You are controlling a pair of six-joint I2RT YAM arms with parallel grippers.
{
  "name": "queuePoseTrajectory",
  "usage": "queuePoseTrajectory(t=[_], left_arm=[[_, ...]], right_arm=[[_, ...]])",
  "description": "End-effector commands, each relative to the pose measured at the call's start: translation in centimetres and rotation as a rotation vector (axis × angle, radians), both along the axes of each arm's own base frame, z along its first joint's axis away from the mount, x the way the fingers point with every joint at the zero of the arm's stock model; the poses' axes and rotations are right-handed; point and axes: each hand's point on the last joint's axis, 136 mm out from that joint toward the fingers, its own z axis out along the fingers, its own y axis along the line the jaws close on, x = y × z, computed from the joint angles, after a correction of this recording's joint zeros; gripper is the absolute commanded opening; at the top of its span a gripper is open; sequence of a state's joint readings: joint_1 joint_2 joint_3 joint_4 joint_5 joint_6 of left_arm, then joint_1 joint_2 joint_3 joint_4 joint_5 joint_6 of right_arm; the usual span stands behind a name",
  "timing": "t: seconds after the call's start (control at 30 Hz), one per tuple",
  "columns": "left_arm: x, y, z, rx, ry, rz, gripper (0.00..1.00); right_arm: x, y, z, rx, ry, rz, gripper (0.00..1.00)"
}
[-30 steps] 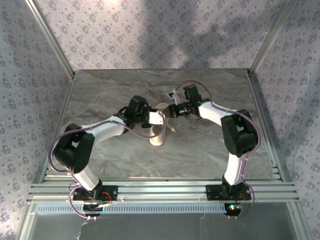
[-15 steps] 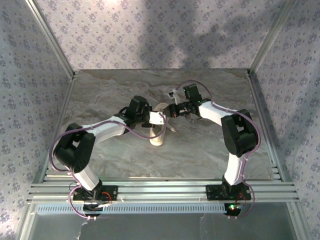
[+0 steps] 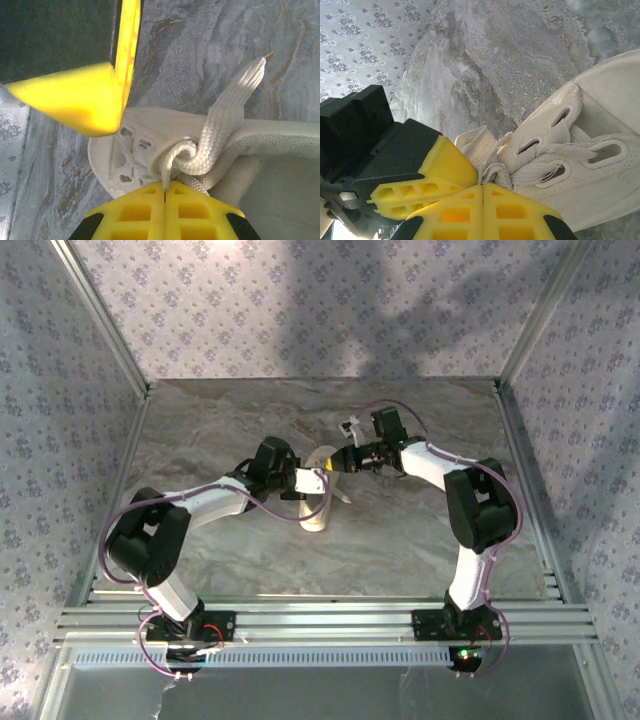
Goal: Tie the shoes
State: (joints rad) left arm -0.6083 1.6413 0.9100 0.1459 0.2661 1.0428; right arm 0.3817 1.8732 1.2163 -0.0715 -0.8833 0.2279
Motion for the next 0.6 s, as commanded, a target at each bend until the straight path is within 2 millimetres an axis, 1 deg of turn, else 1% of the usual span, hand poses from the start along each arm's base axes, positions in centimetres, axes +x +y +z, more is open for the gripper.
queuePoseTrajectory(t=[0.0,0.07,0.2,0.23,0.27,0.37,0.57], left_arm=[[-0.4,-0.2,1.4,-0.059,-0.004,-0.02,0.0],[-0.3,-0.2,1.5,-0.061,-0.005,-0.018,0.0],[0.0,-0.3,2.1,-0.079,-0.003,-0.009,0.0],[0.1,-0.4,2.3,-0.085,-0.004,-0.009,0.0],[0.2,-0.4,2.5,-0.089,-0.004,-0.008,0.0],[0.3,-0.6,2.8,-0.094,-0.008,-0.011,0.0],[0.0,-0.5,2.5,-0.093,-0.004,-0.018,0.0]], right_arm=[[0.2,0.2,0.9,0.026,-0.004,0.009,0.0],[0.0,0.2,0.8,0.026,-0.001,0.013,0.03],[-0.4,-0.1,0.4,0.018,-0.006,0.017,0.17],[-0.3,-0.1,0.7,0.023,-0.021,0.015,0.2],[-1.0,-0.5,-0.3,0.012,0.001,0.012,0.22],[-0.9,-0.8,-0.5,0.003,-0.002,-0.004,0.25],[-0.3,-0.4,-0.6,0.034,0.032,-0.007,0.25]])
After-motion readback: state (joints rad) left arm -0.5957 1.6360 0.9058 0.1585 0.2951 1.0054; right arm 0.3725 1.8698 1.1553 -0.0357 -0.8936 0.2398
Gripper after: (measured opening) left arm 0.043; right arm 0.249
